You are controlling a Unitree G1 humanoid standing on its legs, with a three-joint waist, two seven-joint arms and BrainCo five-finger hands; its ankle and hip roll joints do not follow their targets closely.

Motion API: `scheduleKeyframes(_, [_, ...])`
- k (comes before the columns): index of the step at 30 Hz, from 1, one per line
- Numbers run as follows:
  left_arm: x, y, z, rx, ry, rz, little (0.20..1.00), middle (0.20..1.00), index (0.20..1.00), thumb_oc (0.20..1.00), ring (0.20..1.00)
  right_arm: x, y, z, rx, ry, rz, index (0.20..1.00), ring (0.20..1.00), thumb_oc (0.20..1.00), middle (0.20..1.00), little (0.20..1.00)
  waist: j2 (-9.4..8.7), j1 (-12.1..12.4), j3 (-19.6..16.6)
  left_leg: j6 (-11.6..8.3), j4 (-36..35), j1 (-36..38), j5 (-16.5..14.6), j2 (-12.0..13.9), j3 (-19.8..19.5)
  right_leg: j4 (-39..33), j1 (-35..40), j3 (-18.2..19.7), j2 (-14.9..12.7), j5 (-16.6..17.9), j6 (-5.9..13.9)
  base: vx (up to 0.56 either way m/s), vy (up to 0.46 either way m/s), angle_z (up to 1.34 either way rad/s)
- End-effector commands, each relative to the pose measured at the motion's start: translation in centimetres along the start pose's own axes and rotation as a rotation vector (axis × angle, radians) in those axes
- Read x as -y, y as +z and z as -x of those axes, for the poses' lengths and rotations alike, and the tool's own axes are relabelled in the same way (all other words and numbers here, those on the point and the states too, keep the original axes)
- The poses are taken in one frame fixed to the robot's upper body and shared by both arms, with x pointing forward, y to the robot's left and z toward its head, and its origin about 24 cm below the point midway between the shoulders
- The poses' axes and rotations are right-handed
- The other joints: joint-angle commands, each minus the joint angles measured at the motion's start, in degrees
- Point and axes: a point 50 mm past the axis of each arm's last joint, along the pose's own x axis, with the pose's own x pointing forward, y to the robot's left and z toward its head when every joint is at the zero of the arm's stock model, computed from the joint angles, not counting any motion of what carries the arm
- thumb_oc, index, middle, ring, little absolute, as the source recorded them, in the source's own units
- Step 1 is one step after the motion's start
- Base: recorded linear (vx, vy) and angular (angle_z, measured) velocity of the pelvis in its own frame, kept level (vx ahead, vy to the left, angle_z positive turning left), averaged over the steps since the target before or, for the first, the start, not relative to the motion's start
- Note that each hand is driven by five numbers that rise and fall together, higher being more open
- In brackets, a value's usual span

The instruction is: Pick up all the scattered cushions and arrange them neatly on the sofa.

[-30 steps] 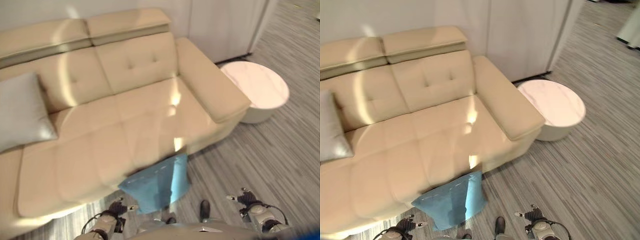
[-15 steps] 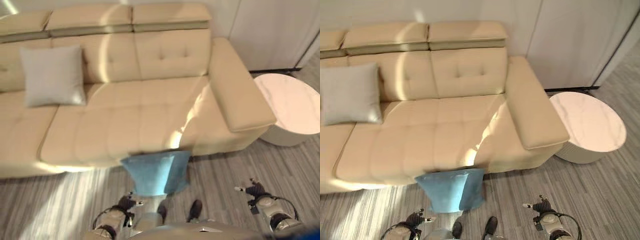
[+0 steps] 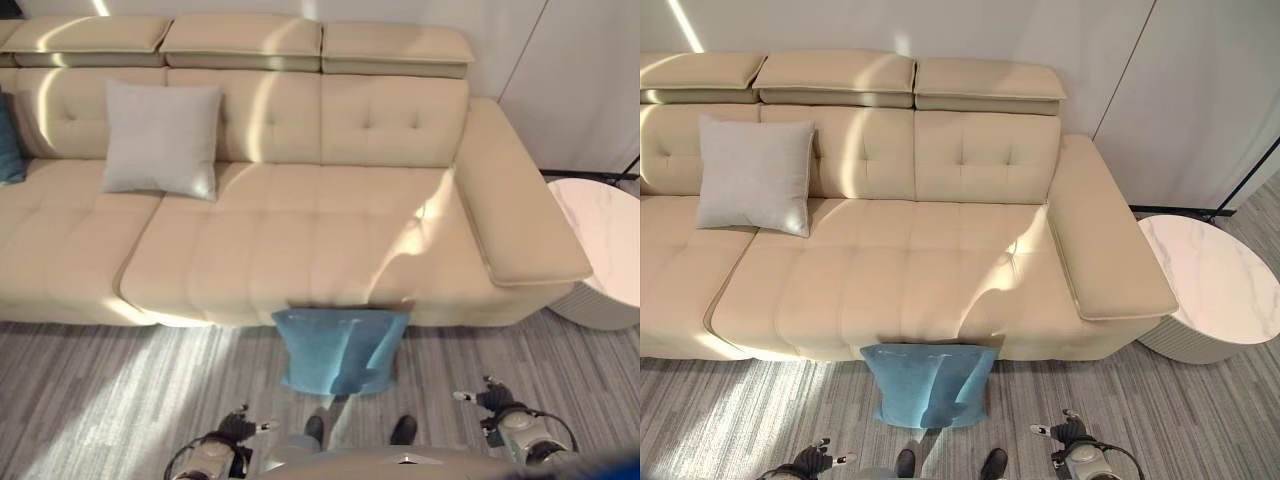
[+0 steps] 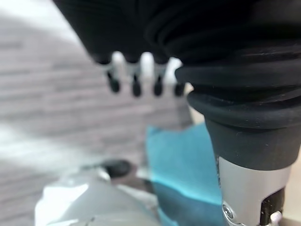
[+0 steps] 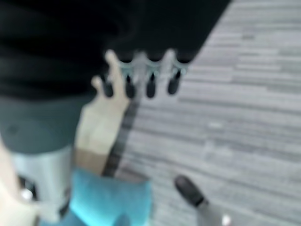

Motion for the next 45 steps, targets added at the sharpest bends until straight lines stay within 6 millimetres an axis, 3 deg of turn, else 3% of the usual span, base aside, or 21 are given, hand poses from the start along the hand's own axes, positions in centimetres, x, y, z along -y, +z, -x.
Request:
scheduleKeyframes(1, [-1.8,1.9,-0.3,0.045,0.045,-0.021,1.000,1.000,1.000,1.000,1.000,1.0,2.4,-0.4,0.083,-0.023,0.058,1.000,1.000,1.000,1.000,1.000,1.27,1.15,2.02,-3.41,2.89,-4.48,-0.81,1.45,-2.93,7.78,5.46,3.69,-2.40,-5.50,6.69,0.01,0.136,-0.23])
scheduleKeyframes(4, [-1.9,2.1,-0.3,0.059,0.053,-0.004,1.000,1.000,1.000,1.000,1.000,1.2,2.6,-0.4,0.089,-0.034,0.051,1.000,1.000,1.000,1.000,1.000,1.22,0.66,1.92,-2.99,2.22,-3.97,-0.65,0.37,-4.26,5.01,3.57,8.04,0.58,-5.42,5.93,0.06,0.063,-0.03])
scheduleKeyframes(7, [-2.1,2.2,-0.4,0.061,0.059,-0.003,1.000,1.000,1.000,1.000,1.000,1.5,2.5,-0.4,0.084,-0.044,0.055,1.000,1.000,1.000,1.000,1.000,0.99,0.35,2.28,-3.18,1.91,-3.54,-0.70,-0.07,-4.88,1.17,3.45,8.10,1.03,-4.57,6.06,0.08,0.002,0.09])
scheduleKeyframes(9, [-1.9,2.2,-0.4,0.060,0.060,0.003,1.000,1.000,1.000,1.000,1.000,1.6,1.7,-0.4,0.061,-0.049,0.058,1.000,1.000,1.000,1.000,1.000,0.45,-0.05,2.03,-3.46,0.67,-2.83,-0.38,-0.89,-7.08,-0.40,3.69,10.71,2.75,-4.79,6.02,0.13,-0.029,0.22])
scheduleKeyframes(19, [-2.0,2.4,-0.4,0.069,0.071,0.021,1.000,1.000,1.000,1.000,1.000,1.9,0.9,-0.3,0.045,-0.061,0.044,1.000,1.000,1.000,1.000,1.000,-0.11,-0.04,0.71,-4.72,-4.12,1.02,0.49,0.44,-8.13,-6.12,8.70,7.23,3.26,-3.65,6.71,0.10,-0.038,0.29])
scheduleKeyframes(21, [-2.8,4.4,-0.5,0.127,0.117,0.078,1.000,1.000,1.000,1.000,1.000,2.5,2.1,-0.4,0.077,-0.096,0.013,1.000,1.000,1.000,1.000,1.000,-0.28,0.21,3.21,-5.05,-2.78,-1.46,0.42,0.46,-8.47,-4.79,6.98,6.25,2.89,-4.03,6.54,-0.06,-0.032,0.13])
scheduleKeyframes(22, [-2.8,4.4,-0.5,0.127,0.117,0.078,1.000,1.000,1.000,1.000,1.000,2.5,2.1,-0.4,0.078,-0.097,0.013,1.000,1.000,1.000,1.000,1.000,-0.29,0.18,3.17,-5.04,-2.68,-1.61,0.39,0.44,-8.49,-4.73,6.88,6.22,2.87,-4.05,6.54,-0.27,-0.050,0.26])
scheduleKeyframes(23, [-3.6,6.9,-0.6,0.205,0.158,0.141,1.000,1.000,1.000,1.000,1.000,3.2,4.0,-0.6,0.130,-0.134,-0.018,1.000,1.000,1.000,1.000,1.000,-0.50,0.23,6.37,-5.43,0.67,-6.69,0.43,0.08,-8.77,-2.42,2.93,5.66,2.26,-4.06,6.22,-0.19,-0.030,0.21])
scheduleKeyframes(24, [-3.6,6.9,-0.6,0.205,0.159,0.141,1.000,1.000,1.000,1.000,1.000,3.2,4.0,-0.6,0.130,-0.134,-0.018,1.000,1.000,1.000,1.000,1.000,-0.52,0.15,6.16,-5.42,0.94,-7.11,0.35,0.03,-8.82,-2.28,2.60,5.61,2.22,-4.11,6.22,-0.29,-0.040,0.18])
scheduleKeyframes(27, [-4.7,11.7,-0.1,0.362,0.206,0.263,1.000,1.000,1.000,1.000,1.000,4.7,7.8,-0.6,0.238,-0.207,-0.072,1.000,1.000,1.000,1.000,1.000,-0.39,-0.13,10.33,-6.21,7.08,-16.82,0.36,-1.13,-8.69,2.73,-6.11,4.75,1.39,-3.99,5.58,-0.25,0.008,0.23])
scheduleKeyframes(29, [-5.4,13.5,0.2,0.427,0.228,0.301,1.000,1.000,1.000,1.000,1.000,5.3,9.5,-0.5,0.287,-0.231,-0.092,1.000,1.000,1.000,1.000,1.000,-0.21,-0.54,10.89,-6.36,9.04,-21.39,0.62,-1.16,-8.20,5.34,-11.38,4.82,0.93,-4.00,5.09,-0.20,0.080,0.09])
scheduleKeyframes(31, [-6.3,16.6,1.0,0.529,0.253,0.338,1.000,1.000,1.000,1.000,1.000,6.2,13.5,0.2,0.410,-0.274,-0.124,1.000,1.000,1.000,1.000,1.000,-0.12,-0.91,12.72,-6.65,12.54,-27.66,-0.77,-0.36,-7.28,9.41,-18.51,6.41,0.63,-5.45,4.76,-0.13,0.090,-0.10])
scheduleKeyframes(32, [-6.3,16.6,1.0,0.529,0.253,0.338,1.000,1.000,1.000,1.000,1.000,6.2,13.5,0.2,0.410,-0.274,-0.124,1.000,1.000,1.000,1.000,1.000,-0.15,-0.90,12.60,-6.64,12.64,-27.86,-0.80,-0.37,-7.25,9.52,-18.73,6.45,0.61,-5.48,4.76,-0.09,0.080,-0.32])
scheduleKeyframes(33, [-6.7,18.1,1.5,0.576,0.264,0.351,1.000,1.000,1.000,1.000,1.000,6.6,15.3,0.6,0.470,-0.295,-0.148,1.000,1.000,1.000,1.000,1.000,-0.04,-1.15,13.17,-6.62,13.84,-30.57,-0.75,-0.30,-7.23,11.12,-21.96,6.79,0.38,-5.61,4.54,-0.19,0.132,-0.48])
scheduleKeyframes(34, [-7.2,21.2,2.8,0.690,0.272,0.380,1.000,1.000,1.000,1.000,1.000,7.9,19.1,2.0,0.600,-0.348,-0.206,1.000,1.000,1.000,1.000,1.000,0.00,-1.84,14.61,-6.44,16.48,-36.75,-0.81,-0.07,-6.73,13.63,-28.37,7.96,-0.10,-5.72,4.35,-0.23,0.172,-0.35])
scheduleKeyframes(35, [-7.4,22.3,3.3,0.727,0.277,0.386,1.000,1.000,1.000,1.000,1.000,8.6,20.4,2.6,0.646,-0.374,-0.227,1.000,1.000,1.000,1.000,1.000,0.01,-2.23,15.04,-6.37,17.56,-39.08,-0.87,-0.15,-6.67,14.71,-30.80,8.60,-0.17,-5.84,4.25,-0.20,0.162,-0.18])
scheduleKeyframes(41, [-6.9,29.3,7.1,0.964,0.265,0.402,1.000,1.000,1.000,1.000,1.000,11.4,27.3,6.9,0.904,-0.482,-0.345,1.000,1.000,1.000,1.000,1.000,0.20,-4.24,16.48,-6.31,20.71,-52.74,-0.75,-0.12,-6.76,18.49,-44.86,10.89,-1.03,-5.93,4.40,-0.05,0.075,-0.15])
scheduleKeyframes(45, [-6.8,31.6,8.8,1.044,0.270,0.399,1.000,1.000,1.000,1.000,1.000,12.0,29.3,8.6,0.988,-0.509,-0.380,1.000,1.000,1.000,1.000,1.000,0.01,-5.07,16.46,-6.25,20.98,-57.17,-0.66,-0.06,-6.87,19.19,-49.56,11.66,-1.42,-5.98,4.53,0.03,0.031,0.01])
